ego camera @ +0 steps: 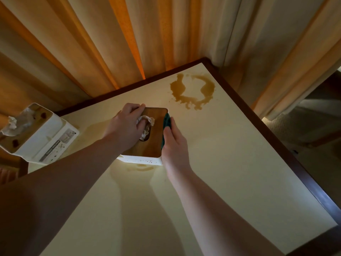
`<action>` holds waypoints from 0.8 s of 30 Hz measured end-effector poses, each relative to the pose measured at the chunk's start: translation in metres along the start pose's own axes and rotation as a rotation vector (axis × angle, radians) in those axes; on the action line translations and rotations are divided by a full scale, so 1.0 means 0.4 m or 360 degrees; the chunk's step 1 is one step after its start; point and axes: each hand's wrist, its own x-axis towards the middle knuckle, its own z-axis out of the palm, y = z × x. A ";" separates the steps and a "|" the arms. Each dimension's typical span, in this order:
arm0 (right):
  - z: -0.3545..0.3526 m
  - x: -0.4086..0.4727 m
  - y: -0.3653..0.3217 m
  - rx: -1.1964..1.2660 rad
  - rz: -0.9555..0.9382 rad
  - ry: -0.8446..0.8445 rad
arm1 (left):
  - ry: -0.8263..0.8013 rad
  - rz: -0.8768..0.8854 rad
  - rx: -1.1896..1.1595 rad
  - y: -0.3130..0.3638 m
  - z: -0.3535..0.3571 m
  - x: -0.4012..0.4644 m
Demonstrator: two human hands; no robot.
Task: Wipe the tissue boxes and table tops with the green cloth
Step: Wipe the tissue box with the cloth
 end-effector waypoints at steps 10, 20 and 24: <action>-0.018 0.040 0.016 0.0164 0.0300 0.0092 | -0.0036 -0.0022 0.0019 0.003 -0.003 -0.001; -0.034 -0.065 -0.006 0.0256 0.0205 -0.0001 | -0.0205 0.0017 0.0118 0.002 -0.032 0.024; -0.058 -0.033 -0.029 0.0261 0.0313 0.0110 | -0.0315 0.0072 0.0292 -0.013 -0.084 0.067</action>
